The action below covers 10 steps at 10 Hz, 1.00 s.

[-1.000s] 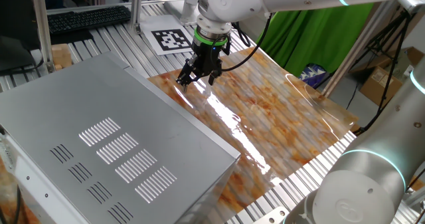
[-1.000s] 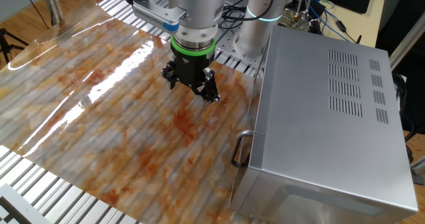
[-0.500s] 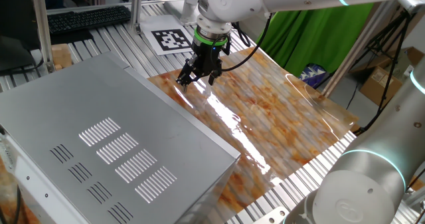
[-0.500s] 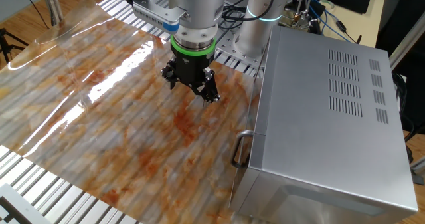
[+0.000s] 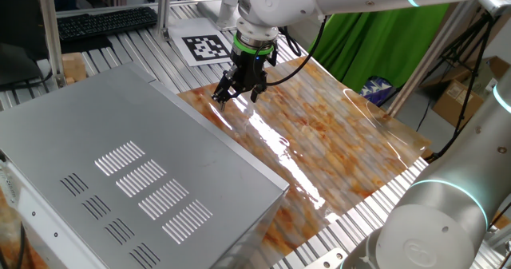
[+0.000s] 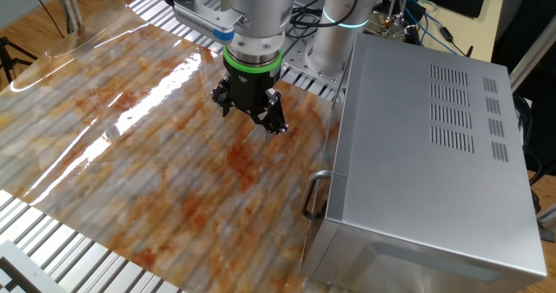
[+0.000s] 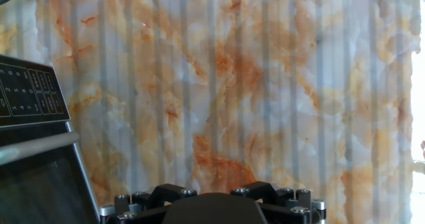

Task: Open the microwave door

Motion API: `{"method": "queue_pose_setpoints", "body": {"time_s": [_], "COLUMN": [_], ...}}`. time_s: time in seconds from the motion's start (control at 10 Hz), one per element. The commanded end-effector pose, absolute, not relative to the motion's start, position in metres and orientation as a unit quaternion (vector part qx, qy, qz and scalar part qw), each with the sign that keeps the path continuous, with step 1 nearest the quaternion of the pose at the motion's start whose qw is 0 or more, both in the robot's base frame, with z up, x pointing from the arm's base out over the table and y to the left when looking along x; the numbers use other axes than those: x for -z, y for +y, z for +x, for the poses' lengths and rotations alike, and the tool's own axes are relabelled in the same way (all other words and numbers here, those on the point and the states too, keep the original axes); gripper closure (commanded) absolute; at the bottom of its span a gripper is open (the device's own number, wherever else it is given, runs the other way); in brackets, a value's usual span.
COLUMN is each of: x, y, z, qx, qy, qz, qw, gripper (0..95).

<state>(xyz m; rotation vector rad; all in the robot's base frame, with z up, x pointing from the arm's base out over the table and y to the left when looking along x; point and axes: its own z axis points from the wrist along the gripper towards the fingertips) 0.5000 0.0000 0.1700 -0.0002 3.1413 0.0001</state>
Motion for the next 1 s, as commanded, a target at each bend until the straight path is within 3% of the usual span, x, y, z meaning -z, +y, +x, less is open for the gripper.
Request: {"method": "queue_pose_setpoints", "body": {"time_s": [0.1, 0.2, 1.0], "x": [-0.17, -0.1698, -0.1688], "y": [0.0, 0.0001, 0.0005], "z": [0.5, 0.4997, 0.4975], "qx": [0.0, -0.017, -0.017], "qy": [1.0, 0.998, 0.998], "qz": [0.0, 0.056, 0.058], "qw": [0.0, 0.009, 0.01], "gripper": [0.0, 95.0, 95.0]}}
